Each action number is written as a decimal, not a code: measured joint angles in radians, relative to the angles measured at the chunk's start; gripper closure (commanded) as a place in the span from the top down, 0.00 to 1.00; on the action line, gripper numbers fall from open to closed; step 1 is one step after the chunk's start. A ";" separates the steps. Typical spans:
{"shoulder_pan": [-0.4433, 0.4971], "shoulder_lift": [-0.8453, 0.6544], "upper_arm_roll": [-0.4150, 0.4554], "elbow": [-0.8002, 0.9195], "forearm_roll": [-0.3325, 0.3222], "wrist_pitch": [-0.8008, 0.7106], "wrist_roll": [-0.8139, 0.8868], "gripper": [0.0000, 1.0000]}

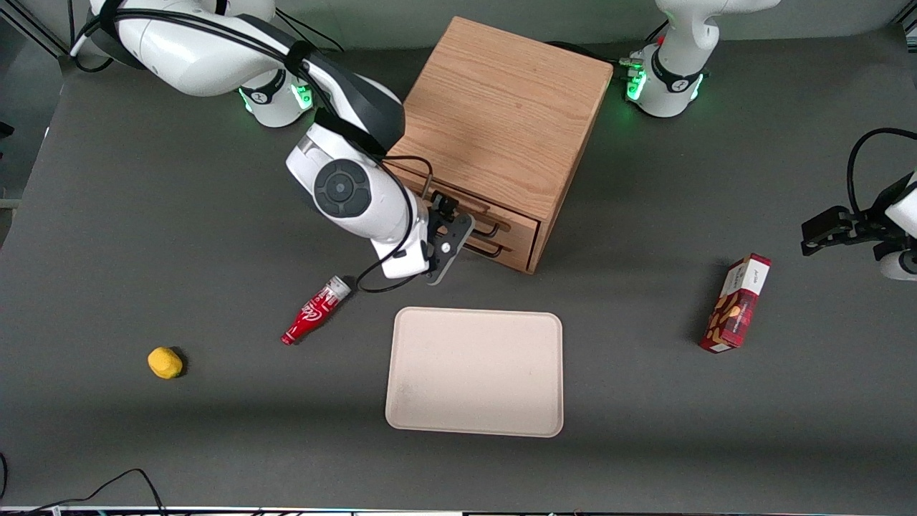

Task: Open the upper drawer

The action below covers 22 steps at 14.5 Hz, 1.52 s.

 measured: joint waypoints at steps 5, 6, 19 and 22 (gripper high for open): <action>-0.013 0.000 -0.050 0.039 -0.057 0.010 -0.081 1.00; -0.014 0.000 -0.053 0.052 -0.082 0.010 -0.086 1.00; -0.024 0.102 -0.127 0.205 -0.206 0.245 -0.168 1.00; -0.022 0.110 -0.127 0.220 -0.205 0.247 -0.176 1.00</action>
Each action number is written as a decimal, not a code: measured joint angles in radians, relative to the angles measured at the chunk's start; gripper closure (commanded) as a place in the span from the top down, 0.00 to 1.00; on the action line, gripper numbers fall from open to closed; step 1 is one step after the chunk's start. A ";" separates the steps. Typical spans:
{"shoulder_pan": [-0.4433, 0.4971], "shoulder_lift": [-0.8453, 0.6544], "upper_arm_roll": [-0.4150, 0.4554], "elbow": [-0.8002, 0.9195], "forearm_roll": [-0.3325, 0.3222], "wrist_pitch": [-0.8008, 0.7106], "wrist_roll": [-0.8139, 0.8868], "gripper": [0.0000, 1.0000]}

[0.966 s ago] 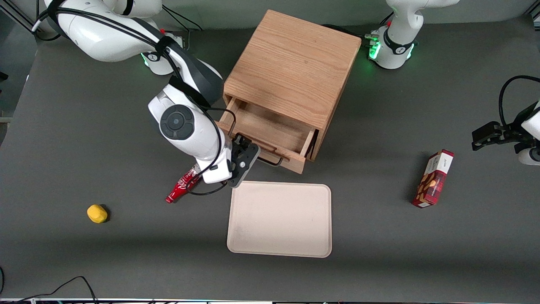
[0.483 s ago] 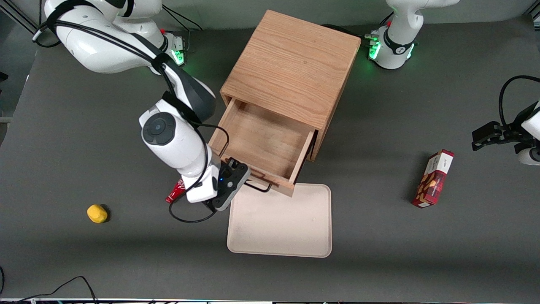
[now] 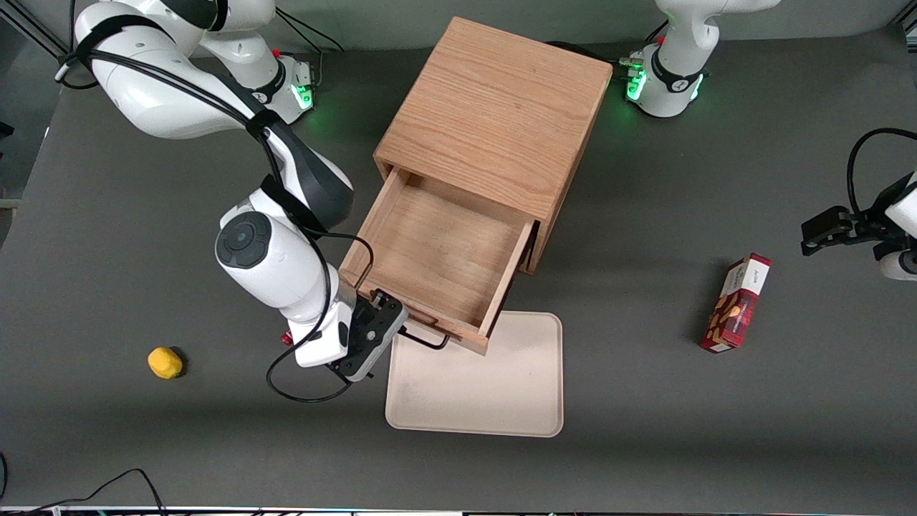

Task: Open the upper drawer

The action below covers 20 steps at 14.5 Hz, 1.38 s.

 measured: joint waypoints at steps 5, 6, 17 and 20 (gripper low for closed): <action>-0.001 0.007 -0.006 0.012 0.058 0.019 0.028 1.00; 0.000 0.007 -0.010 0.016 0.100 0.038 0.065 1.00; 0.004 -0.360 -0.135 -0.044 0.180 -0.360 0.558 1.00; -0.015 -0.584 -0.295 -0.219 0.181 -0.362 0.558 1.00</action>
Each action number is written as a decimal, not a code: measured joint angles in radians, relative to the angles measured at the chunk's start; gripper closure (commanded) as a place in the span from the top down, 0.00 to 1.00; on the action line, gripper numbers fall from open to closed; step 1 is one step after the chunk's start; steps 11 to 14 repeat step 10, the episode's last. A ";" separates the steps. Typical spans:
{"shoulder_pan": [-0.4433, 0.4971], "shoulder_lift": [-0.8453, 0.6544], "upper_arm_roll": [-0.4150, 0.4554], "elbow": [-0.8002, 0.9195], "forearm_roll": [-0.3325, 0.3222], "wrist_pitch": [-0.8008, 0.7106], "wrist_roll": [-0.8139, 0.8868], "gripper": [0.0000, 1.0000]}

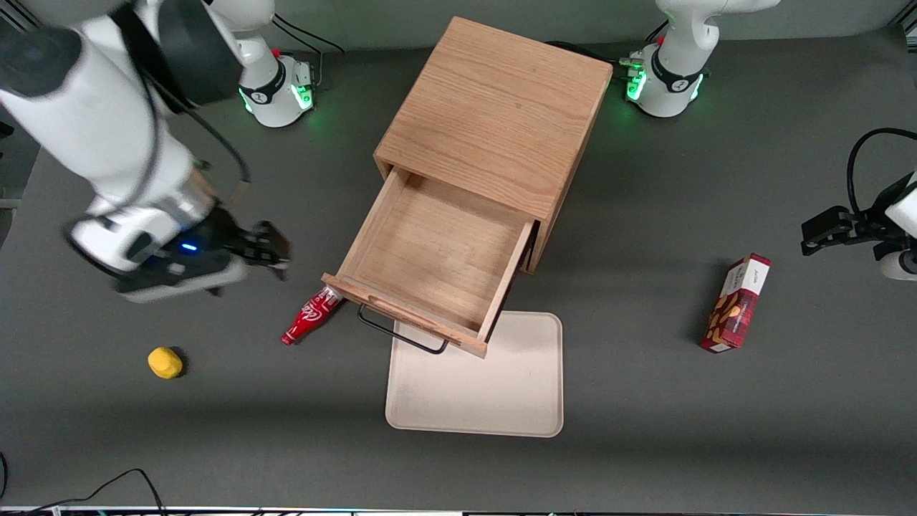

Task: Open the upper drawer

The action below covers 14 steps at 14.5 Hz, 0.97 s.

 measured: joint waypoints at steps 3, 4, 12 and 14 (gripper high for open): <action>-0.002 -0.200 -0.136 -0.180 0.002 0.027 -0.023 1.00; 0.000 -0.259 -0.184 -0.242 0.008 0.055 -0.048 1.00; 0.005 -0.460 -0.427 -0.448 0.126 0.095 -0.285 1.00; 0.005 -0.460 -0.427 -0.448 0.126 0.095 -0.285 1.00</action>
